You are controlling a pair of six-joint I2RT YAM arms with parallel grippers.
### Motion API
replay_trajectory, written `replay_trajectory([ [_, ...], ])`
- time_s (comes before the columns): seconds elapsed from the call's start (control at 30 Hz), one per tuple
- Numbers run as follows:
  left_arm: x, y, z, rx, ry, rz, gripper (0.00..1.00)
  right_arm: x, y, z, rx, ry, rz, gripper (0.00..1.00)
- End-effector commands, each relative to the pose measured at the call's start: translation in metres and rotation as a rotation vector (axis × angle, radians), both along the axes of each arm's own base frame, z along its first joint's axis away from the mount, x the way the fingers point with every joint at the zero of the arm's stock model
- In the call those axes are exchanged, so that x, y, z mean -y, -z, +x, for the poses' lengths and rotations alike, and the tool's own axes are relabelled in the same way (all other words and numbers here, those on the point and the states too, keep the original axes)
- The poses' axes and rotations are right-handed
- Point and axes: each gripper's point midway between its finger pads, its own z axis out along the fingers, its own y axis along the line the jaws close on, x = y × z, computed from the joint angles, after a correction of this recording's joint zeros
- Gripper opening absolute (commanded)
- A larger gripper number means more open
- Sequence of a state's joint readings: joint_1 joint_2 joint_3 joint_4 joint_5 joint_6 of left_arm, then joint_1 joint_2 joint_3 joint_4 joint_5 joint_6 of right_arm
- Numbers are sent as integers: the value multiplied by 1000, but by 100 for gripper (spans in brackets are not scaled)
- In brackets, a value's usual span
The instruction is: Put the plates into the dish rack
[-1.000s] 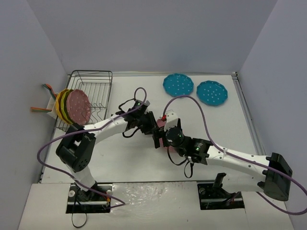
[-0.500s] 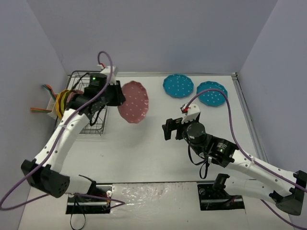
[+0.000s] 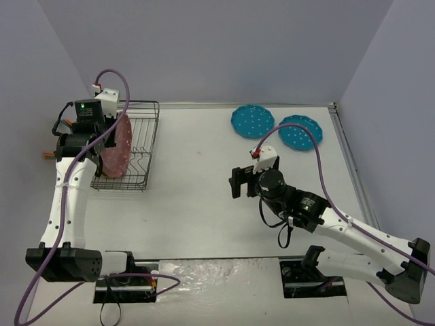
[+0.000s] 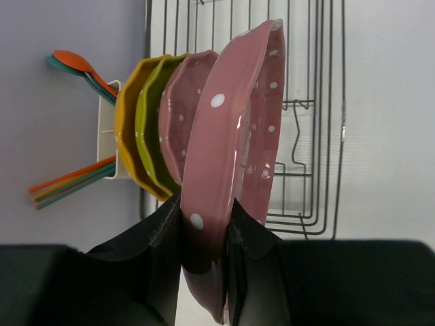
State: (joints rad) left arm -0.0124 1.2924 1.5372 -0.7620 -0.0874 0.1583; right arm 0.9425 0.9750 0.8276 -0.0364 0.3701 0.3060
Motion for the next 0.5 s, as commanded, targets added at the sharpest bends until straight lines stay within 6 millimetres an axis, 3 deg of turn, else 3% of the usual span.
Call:
replay_trajectory([
  [0.0,-33,-64,32,218,-49,110,0,-1,-16,11,38,1,34,100],
  [0.27,-47,-35,56,174,-93,95,0,6,-8,12,26,7,27,100],
  [0.47,-45,-8,69,142,-78,78,0,10,-2,12,20,18,21,100],
])
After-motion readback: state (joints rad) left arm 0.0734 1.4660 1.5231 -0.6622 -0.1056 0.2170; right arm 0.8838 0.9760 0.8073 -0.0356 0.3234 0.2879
